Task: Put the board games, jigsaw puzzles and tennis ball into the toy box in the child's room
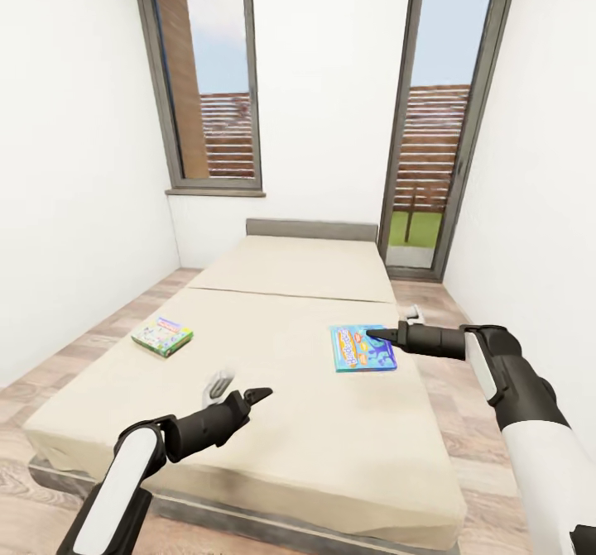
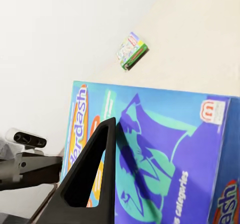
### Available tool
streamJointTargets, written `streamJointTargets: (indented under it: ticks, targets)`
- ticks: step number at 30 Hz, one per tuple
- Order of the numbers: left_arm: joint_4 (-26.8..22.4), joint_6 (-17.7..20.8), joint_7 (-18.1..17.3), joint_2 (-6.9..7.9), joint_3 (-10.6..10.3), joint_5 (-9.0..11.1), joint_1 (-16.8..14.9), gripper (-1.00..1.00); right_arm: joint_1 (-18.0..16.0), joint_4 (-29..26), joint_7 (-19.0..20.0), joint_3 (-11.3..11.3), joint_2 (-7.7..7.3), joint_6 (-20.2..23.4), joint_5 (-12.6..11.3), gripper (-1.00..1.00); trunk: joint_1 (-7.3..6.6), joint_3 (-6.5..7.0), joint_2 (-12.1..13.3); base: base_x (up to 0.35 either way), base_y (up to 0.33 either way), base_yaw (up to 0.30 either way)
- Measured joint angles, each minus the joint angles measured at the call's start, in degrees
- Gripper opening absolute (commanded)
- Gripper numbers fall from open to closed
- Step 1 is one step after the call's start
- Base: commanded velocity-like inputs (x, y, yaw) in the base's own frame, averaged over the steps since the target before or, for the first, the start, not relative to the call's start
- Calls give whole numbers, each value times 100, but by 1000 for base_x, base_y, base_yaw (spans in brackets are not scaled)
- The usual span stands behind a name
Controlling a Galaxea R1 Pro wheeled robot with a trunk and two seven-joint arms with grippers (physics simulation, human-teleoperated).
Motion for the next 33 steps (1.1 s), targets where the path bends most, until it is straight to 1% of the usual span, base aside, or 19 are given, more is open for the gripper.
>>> streamJointTargets:
  ticks: [21,27,33]
  targets:
    - [26,-36,1,-73,-54,-22,13,100,1,-13,-76,4,-1,0,15,-100,-461,386,842,0,0,286]
    - [21,-92,2,-83,-227,-89,13,100,0,-14,-78,39,3,0,15,-100,-593,504,1083,0,0,287]
    - [22,-182,3,-79,-282,-107,13,100,0,-14,-78,63,-1,0,17,-100,-725,624,1324,0,0,282]
